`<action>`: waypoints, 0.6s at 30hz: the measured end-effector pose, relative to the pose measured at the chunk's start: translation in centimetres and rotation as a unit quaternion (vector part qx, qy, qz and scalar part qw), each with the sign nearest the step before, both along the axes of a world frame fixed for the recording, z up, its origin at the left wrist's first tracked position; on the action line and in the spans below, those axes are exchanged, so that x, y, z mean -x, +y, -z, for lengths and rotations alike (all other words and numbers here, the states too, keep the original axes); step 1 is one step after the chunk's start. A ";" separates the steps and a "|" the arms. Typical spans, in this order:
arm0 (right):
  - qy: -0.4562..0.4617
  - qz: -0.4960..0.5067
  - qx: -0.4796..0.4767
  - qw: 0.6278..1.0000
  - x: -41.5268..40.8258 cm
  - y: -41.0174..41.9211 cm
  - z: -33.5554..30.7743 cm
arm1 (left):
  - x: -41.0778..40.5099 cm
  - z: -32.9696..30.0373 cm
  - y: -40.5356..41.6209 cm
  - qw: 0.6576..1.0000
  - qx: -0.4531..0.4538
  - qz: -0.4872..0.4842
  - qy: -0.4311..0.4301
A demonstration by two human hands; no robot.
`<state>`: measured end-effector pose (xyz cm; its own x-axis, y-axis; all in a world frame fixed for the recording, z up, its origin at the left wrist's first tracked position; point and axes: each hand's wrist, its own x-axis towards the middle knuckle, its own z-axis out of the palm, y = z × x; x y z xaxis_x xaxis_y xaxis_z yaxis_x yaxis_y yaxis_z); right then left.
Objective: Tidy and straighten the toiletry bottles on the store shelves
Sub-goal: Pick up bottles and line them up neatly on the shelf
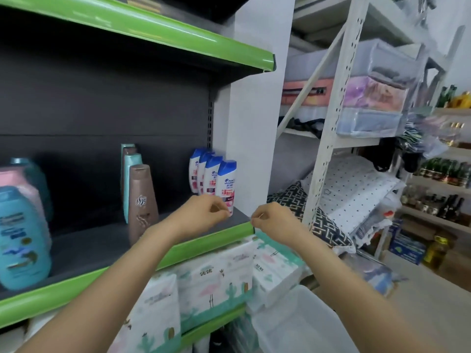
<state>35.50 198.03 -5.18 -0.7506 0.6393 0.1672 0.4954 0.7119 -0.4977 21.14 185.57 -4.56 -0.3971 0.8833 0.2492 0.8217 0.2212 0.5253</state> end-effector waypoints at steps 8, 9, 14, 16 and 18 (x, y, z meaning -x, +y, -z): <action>0.023 -0.014 -0.012 1.000 6.1 7.0 -0.9 | 4.5 0.1 6.1 0.994 -0.071 -0.079 -0.020; 0.029 -0.012 -0.014 0.999 6.7 7.8 -1.0 | 5.0 0.1 6.6 0.992 -0.081 -0.097 -0.023; 0.078 -0.010 -0.001 0.997 9.6 10.7 -0.8 | 7.1 0.4 8.6 0.984 -0.088 -0.150 -0.043; 0.104 -0.029 0.043 0.993 10.9 11.6 -0.6 | 7.7 0.4 9.3 0.985 -0.085 -0.143 -0.049; 0.145 -0.062 0.121 0.980 11.9 12.3 -0.6 | 8.0 0.5 10.0 0.986 -0.084 -0.131 -0.060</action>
<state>23.56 210.31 -4.54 -0.7682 0.5933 0.2407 0.2250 0.6021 -0.7660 13.09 195.62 -5.06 -0.6420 0.6967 0.3200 0.6771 0.3195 0.6629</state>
